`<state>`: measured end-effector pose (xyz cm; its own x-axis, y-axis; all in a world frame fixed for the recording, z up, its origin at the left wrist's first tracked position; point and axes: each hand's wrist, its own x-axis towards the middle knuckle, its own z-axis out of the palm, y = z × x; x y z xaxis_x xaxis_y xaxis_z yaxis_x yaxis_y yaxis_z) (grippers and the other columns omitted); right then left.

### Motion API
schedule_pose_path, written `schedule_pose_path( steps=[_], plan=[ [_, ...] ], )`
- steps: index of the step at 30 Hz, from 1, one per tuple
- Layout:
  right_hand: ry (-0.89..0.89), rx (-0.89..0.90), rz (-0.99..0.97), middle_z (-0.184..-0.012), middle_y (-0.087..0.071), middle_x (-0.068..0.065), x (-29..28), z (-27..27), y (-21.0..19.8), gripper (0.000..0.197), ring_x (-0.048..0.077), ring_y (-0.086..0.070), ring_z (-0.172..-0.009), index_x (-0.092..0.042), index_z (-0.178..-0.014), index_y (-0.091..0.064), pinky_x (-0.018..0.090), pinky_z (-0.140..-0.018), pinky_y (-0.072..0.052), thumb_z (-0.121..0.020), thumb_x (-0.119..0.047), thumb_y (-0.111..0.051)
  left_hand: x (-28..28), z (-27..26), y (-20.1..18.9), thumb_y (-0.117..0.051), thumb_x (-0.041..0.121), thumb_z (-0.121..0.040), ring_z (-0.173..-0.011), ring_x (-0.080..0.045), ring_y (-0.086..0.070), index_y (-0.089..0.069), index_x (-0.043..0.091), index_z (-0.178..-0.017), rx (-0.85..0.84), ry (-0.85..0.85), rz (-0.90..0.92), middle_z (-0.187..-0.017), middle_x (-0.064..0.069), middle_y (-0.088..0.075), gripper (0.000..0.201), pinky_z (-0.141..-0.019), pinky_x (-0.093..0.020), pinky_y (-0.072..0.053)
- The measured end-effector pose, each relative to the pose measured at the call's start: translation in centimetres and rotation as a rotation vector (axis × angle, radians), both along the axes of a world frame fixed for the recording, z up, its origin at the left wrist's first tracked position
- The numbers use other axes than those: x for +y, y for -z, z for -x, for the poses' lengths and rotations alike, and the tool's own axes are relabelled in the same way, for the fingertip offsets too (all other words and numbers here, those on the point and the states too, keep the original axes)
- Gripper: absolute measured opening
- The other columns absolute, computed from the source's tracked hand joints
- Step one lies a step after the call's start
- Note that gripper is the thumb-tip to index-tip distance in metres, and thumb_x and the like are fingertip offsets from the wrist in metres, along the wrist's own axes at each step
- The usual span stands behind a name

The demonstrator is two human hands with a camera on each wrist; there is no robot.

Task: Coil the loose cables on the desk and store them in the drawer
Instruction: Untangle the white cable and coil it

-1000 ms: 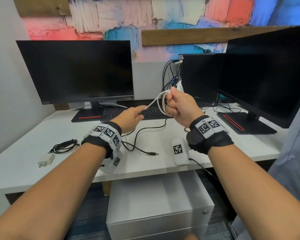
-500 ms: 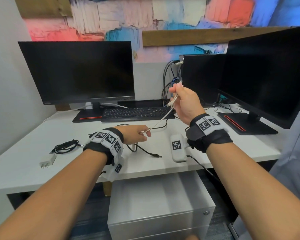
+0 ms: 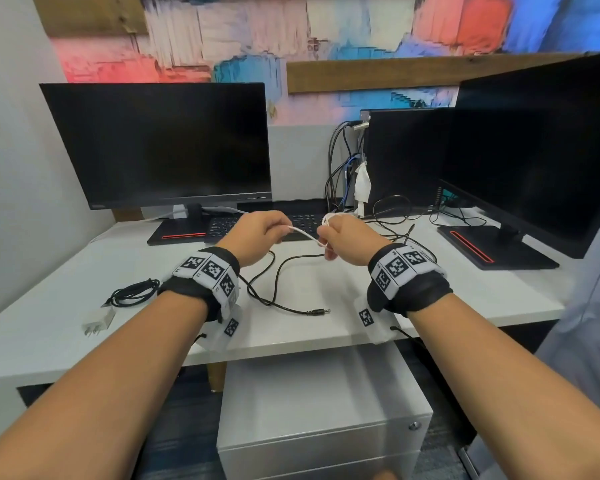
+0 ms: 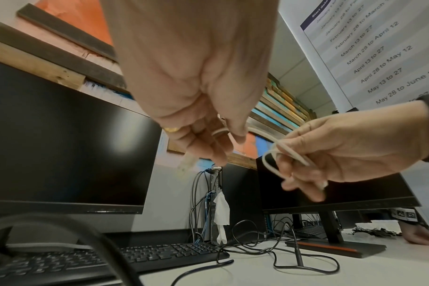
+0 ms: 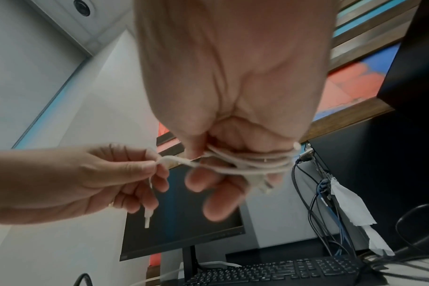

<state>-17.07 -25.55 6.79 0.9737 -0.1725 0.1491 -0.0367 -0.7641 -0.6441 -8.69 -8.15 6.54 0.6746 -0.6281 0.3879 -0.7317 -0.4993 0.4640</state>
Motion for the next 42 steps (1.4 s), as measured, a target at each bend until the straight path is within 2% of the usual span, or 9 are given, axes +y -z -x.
schedule_pose_path(
  steps=[5,12,18,22,25,28,30,33,42],
  plan=[
    [-0.074,0.025,-0.2,-0.059,-0.049,0.004,0.1,0.3,0.7,0.047,0.014,-0.05,-0.052,-0.01,-0.082,-0.065,0.034,-0.068,-0.052,-0.095,-0.049,-0.044,0.2,-0.1,-0.2,-0.048,0.023,-0.097,-0.074,-0.005,-0.064,-0.065,0.016,-0.101,0.009,-0.038,0.162,-0.086,0.0,-0.065,0.019,-0.07,-0.018,-0.05],
    [-0.152,-0.076,-0.75,-0.052,-0.025,-0.003,0.5,0.5,0.1,0.028,0.01,-0.024,-0.042,-0.013,-0.072,-0.045,0.024,-0.042,-0.036,-0.098,-0.021,-0.043,0.3,0.2,0.4,-0.038,0.033,-0.099,-0.076,-0.011,-0.06,-0.063,0.019,-0.109,0.307,0.056,0.187,-0.091,-0.005,-0.06,0.03,-0.08,-0.033,-0.054],
    [-0.28,-0.085,-1.141,-0.051,-0.033,0.0,0.7,0.4,-0.2,0.038,0.012,-0.037,-0.044,-0.011,-0.071,-0.043,0.025,-0.047,-0.046,-0.103,-0.03,-0.036,-1.2,1.1,1.1,-0.037,0.043,-0.099,-0.077,-0.013,-0.054,-0.062,0.011,-0.113,0.573,0.201,0.255,-0.095,-0.01,-0.055,0.043,-0.08,-0.027,-0.048],
    [-0.222,-0.129,-0.957,-0.062,-0.041,0.002,0.4,0.6,-0.1,0.036,0.013,-0.047,-0.055,-0.011,-0.073,-0.049,0.027,-0.06,-0.044,-0.103,-0.026,-0.037,-1.4,1.5,0.5,-0.036,0.031,-0.101,-0.071,-0.008,-0.05,-0.064,0.008,-0.103,0.548,0.215,0.298,-0.082,-0.002,-0.059,0.036,-0.073,-0.022,-0.044],
    [-0.171,-0.164,-0.705,-0.066,-0.054,0.001,-0.1,0.6,0.3,0.023,0.011,-0.052,-0.061,-0.01,-0.091,-0.065,0.026,-0.068,-0.044,-0.099,-0.019,-0.047,-1.3,1.2,0.4,-0.035,0.033,-0.101,-0.08,-0.02,-0.048,-0.059,-0.005,-0.109,0.506,0.172,0.281,-0.089,-0.012,-0.055,0.046,-0.077,-0.03,-0.043],
    [-0.114,-0.261,-0.5,-0.073,-0.062,-0.005,-0.3,0.6,0.6,0.02,-0.002,-0.056,-0.063,-0.01,-0.109,-0.07,0.012,-0.067,-0.043,-0.094,-0.01,-0.056,-1.4,1.2,0.7,-0.034,0.036,-0.101,-0.079,-0.02,-0.049,-0.062,0.003,-0.112,0.503,0.148,0.273,-0.089,-0.011,-0.057,0.045,-0.076,-0.032,-0.044],
    [-0.093,-0.275,-0.292,-0.074,-0.063,-0.007,-0.2,0.6,0.6,0.014,-0.003,-0.054,-0.064,-0.01,-0.092,-0.073,0.009,-0.065,-0.042,-0.091,-0.009,-0.058,-1.5,1.3,0.8,-0.034,0.036,-0.101,-0.073,-0.018,-0.049,-0.063,0.005,-0.106,0.495,0.132,0.283,-0.08,-0.007,-0.055,0.044,-0.076,-0.036,-0.046],
    [-0.061,-0.223,-0.096,-0.069,-0.058,0.005,0.0,0.5,0.6,0.022,0.011,-0.048,-0.062,0.0,-0.078,-0.069,0.024,-0.066,-0.04,-0.091,-0.012,-0.056,-1.5,1.4,1.1,-0.035,0.036,-0.101,-0.068,-0.019,-0.049,-0.055,0.01,-0.082,0.474,0.099,0.282,-0.071,-0.004,-0.049,0.038,-0.076,-0.041,-0.049],
    [0.018,-0.252,-0.474,-0.072,-0.057,0.015,-0.3,0.3,0.9,0.02,0.016,-0.045,-0.055,0.008,-0.09,-0.069,0.024,-0.052,-0.04,-0.092,-0.006,-0.056,0.1,0.7,1.6,-0.046,0.015,-0.098,-0.067,-0.01,-0.057,-0.061,0.014,-0.092,0.532,0.106,0.373,-0.072,-0.001,-0.061,0.016,-0.067,-0.021,-0.05]
  ],
)
